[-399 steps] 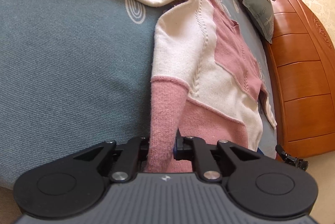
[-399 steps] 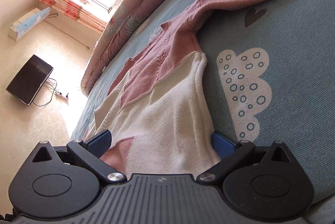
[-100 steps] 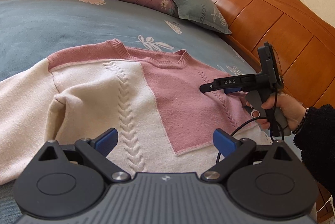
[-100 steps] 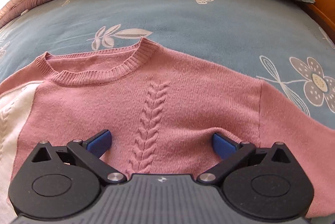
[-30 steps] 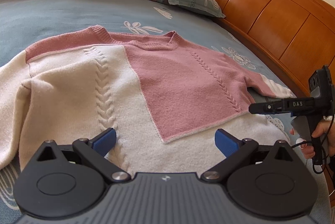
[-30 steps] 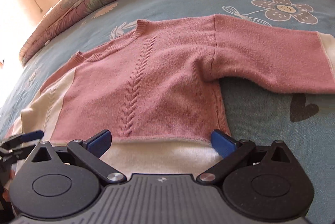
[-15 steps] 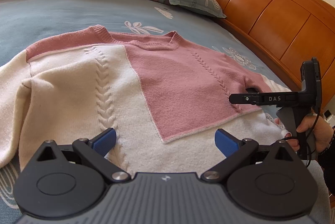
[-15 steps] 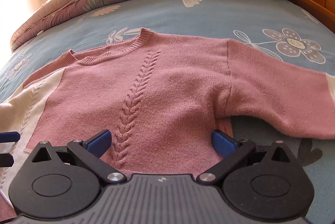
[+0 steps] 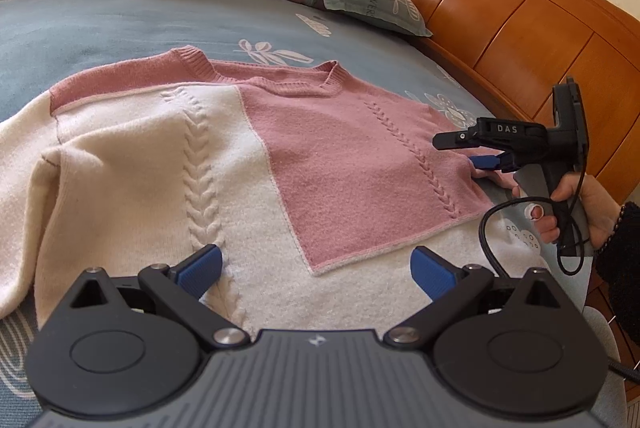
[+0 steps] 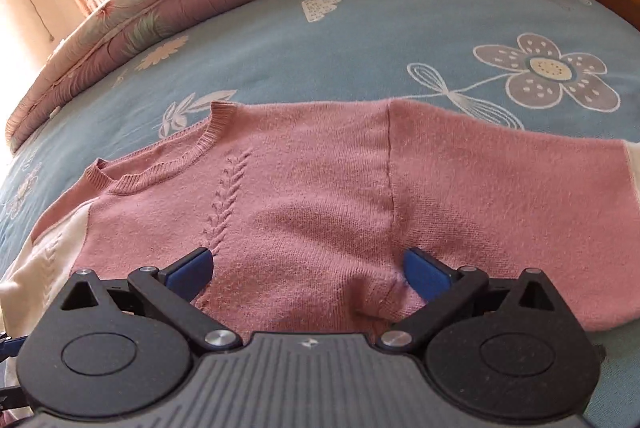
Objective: Fold clothes
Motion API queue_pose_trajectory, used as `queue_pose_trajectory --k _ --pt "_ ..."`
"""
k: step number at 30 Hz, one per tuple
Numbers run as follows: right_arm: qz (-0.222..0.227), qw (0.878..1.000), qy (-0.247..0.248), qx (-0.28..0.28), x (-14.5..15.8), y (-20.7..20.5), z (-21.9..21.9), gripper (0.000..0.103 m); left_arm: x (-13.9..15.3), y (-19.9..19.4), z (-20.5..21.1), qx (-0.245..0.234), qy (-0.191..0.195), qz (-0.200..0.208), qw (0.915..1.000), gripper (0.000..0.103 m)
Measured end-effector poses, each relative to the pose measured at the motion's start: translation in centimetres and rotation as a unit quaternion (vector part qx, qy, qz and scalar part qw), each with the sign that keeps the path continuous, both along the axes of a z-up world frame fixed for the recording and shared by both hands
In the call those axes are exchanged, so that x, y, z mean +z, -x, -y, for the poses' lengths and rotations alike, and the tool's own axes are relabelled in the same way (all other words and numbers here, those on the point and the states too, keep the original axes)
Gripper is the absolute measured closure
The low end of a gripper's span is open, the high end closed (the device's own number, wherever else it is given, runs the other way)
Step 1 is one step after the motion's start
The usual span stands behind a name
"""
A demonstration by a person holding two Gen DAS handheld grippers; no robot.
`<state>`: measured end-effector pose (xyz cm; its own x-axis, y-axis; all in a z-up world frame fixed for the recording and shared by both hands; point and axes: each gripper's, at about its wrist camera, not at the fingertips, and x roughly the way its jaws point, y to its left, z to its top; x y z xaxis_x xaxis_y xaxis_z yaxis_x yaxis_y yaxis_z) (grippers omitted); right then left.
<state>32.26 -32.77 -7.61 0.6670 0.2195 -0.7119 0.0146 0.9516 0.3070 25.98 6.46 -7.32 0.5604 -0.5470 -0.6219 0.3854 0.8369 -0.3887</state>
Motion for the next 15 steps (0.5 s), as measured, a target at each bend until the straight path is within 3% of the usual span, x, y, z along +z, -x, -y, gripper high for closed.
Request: queue_pose_trajectory --k 4,8,12,15 --pt "-0.004 0.999 0.05 0.018 -0.2 0.1 -1.0 0.0 -0.1 -0.1 0.0 0.001 0.004 -0.001 1.0 0.002" --pt "-0.018 0.998 0.06 -0.029 -0.2 -1.1 -1.2 0.0 0.0 0.0 0.3 0.001 -0.005 0.002 1.0 0.002" --pt "-0.032 0.995 0.094 0.012 0.0 1.2 -2.4 0.0 -0.1 0.0 0.3 0.0 -0.006 0.001 1.0 0.002" --pt "-0.058 0.993 0.092 0.038 1.4 2.1 -1.2 0.0 0.0 0.0 0.2 0.001 -0.004 0.0 1.0 0.002"
